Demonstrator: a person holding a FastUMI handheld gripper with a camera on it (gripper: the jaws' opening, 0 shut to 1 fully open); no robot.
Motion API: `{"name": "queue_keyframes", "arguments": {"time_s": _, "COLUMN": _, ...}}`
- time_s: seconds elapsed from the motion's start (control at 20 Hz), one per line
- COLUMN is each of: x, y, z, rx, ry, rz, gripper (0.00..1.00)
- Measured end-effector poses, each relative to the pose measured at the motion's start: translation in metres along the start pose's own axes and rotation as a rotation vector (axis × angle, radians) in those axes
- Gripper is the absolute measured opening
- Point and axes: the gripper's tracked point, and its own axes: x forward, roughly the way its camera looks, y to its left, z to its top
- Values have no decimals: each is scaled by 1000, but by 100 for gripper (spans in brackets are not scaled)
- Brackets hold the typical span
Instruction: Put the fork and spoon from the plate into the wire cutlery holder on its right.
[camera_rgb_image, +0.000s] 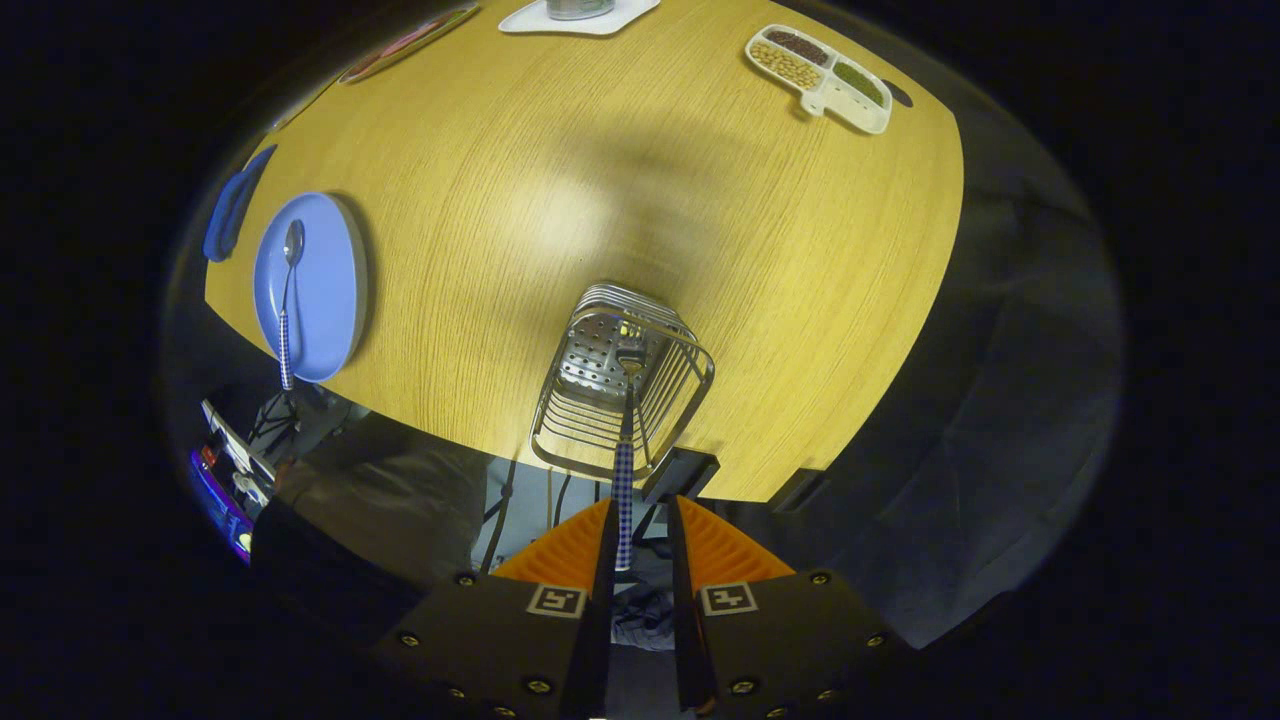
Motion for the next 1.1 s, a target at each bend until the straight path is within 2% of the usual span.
{"name": "queue_keyframes", "arguments": {"time_s": 0.2, "x": -17, "y": 18, "z": -8, "rx": 0, "ry": -74, "rz": -25, "gripper": 27}}
{"name": "queue_keyframes", "arguments": {"time_s": 0.6, "x": -32, "y": 94, "z": -25, "rx": -93, "ry": -154, "rz": -32, "gripper": 27}}
{"name": "queue_keyframes", "arguments": {"time_s": 0.85, "x": -32, "y": 157, "z": -25, "rx": -162, "ry": -172, "rz": 5, "gripper": 27}}
{"name": "queue_keyframes", "arguments": {"time_s": 1.1, "x": -33, "y": 199, "z": -21, "rx": -202, "ry": -186, "rz": 25, "gripper": 27}}
